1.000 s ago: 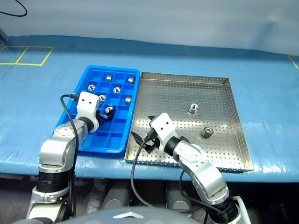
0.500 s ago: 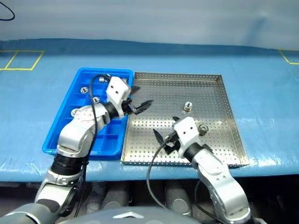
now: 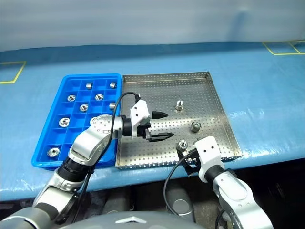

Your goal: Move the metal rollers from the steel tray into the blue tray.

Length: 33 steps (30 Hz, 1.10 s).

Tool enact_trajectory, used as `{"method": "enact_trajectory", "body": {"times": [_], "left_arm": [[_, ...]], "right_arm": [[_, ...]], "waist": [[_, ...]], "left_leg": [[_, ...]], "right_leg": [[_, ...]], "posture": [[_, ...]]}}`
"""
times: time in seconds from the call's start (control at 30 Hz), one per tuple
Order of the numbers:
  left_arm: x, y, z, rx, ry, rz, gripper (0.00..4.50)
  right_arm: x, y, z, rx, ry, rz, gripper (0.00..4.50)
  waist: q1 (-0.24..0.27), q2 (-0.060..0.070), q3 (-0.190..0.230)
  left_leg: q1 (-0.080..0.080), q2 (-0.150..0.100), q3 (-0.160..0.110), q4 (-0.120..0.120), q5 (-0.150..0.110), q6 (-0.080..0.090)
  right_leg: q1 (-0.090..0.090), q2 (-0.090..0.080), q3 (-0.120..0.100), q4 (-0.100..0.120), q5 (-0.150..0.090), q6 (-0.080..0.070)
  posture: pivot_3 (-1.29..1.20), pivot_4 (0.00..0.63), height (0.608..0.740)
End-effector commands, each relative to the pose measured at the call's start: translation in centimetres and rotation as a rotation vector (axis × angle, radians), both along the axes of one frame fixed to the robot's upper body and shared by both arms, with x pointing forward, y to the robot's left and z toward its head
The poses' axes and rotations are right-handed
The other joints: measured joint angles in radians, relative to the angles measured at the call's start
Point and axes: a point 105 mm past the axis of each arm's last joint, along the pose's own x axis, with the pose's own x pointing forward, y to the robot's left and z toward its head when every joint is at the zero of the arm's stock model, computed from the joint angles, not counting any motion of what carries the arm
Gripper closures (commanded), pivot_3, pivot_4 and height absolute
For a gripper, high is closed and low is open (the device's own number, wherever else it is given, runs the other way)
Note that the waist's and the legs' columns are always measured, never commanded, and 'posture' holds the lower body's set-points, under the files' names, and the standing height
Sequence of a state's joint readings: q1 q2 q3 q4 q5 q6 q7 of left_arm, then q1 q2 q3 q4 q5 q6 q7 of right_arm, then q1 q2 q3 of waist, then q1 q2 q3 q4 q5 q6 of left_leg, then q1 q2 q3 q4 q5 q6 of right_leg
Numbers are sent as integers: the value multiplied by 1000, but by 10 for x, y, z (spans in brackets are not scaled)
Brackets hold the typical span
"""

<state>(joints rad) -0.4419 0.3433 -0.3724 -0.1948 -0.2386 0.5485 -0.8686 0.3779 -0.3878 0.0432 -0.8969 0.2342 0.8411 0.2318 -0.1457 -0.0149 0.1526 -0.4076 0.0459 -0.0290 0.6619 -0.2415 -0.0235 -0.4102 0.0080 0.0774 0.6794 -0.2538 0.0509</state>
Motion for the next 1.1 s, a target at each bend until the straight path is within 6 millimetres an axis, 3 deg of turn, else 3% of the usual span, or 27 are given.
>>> {"method": "enact_trajectory", "body": {"times": [0.03, 0.4, 0.87, 0.97, 1.1], "left_arm": [[-8, 2, 1, 10, -24, -51, 491], [-23, 28, -18, 124, 2, -63, 491], [-30, 31, -19, 122, 11, -42, 491], [-30, 31, -19, 119, 11, -41, 443], [-31, 30, -19, 118, 11, -43, 443]], "right_arm": [[8, 2, -3, 4, 11, -8, 0], [29, 4, -17, 10, 114, -19, 0], [19, -11, -24, -54, 326, -57, 0], [18, -13, -18, -71, 329, -53, 601], [16, -16, -10, -109, 321, -38, 1861]], "waist": [[-3, 0, 0], [19, 0, 0], [76, 0, 0], [78, 0, 0], [76, 0, 0]], "left_leg": [[0, 0, 0, 0, 0, 0], [-2, 0, 1, -2, 0, 0], [-3, 0, 0, -2, 0, 0], [-3, 0, 0, -2, 0, 1], [-3, 0, 0, -2, 0, 1]], "right_leg": [[0, 0, 1, 0, 0, 0], [-2, 0, 1, -1, 1, 2], [-2, 0, -1, -2, 1, 1], [-2, -1, -1, -2, 1, 1], [-2, 0, -1, -2, 1, 2]], "posture": [[-203, 150, 740], [-119, 150, 740], [-75, 150, 740], [-75, 150, 740], [-74, 150, 740]]}}
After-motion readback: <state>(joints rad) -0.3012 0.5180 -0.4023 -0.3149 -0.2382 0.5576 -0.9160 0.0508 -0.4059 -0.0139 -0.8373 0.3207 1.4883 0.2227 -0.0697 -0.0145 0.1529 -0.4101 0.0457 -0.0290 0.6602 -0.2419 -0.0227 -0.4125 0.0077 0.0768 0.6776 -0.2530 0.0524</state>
